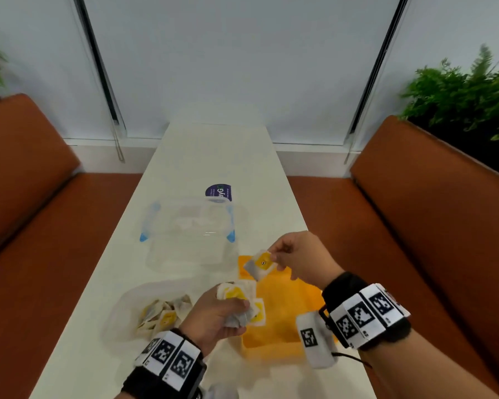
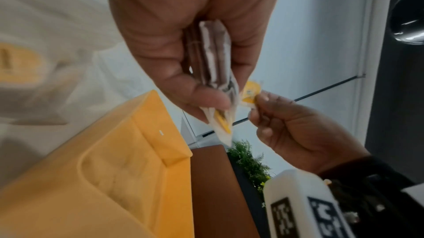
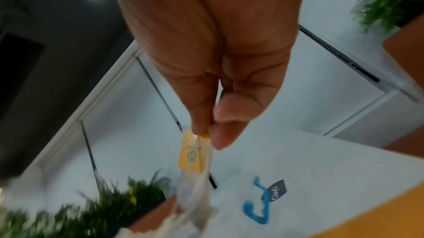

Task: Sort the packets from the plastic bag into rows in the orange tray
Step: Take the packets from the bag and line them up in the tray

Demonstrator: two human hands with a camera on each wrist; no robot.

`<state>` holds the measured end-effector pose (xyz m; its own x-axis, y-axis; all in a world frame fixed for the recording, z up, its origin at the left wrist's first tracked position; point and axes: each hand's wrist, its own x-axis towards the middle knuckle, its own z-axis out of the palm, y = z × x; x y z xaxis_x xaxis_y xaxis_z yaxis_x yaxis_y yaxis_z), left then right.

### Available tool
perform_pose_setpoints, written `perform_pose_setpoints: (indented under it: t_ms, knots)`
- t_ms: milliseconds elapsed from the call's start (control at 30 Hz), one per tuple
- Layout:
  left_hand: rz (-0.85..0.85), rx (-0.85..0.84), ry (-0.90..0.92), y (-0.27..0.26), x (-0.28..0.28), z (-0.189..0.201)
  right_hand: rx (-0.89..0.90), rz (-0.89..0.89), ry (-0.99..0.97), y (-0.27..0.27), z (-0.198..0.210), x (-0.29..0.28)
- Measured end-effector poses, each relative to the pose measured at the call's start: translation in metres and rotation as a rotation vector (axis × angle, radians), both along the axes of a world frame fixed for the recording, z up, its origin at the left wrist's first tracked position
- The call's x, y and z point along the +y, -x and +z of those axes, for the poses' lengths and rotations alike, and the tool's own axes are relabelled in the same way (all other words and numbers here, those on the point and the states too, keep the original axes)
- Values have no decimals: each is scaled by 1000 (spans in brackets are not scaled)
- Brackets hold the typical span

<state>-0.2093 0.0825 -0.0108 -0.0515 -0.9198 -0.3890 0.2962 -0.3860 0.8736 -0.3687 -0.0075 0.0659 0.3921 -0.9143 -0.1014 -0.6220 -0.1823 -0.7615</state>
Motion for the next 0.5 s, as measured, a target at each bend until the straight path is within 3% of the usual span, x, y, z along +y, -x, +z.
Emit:
perform_pose_setpoints:
  t_ms: [133, 300, 500]
  knots:
    - [46, 4, -31, -1, -2, -10, 172, 126, 37, -5, -12, -16]
    - [137, 31, -49, -2, -12, -14, -43, 116, -137, -13, -20, -27]
    - [126, 57, -32, 0, -14, -16, -249, 73, -183, -18, -19, -34]
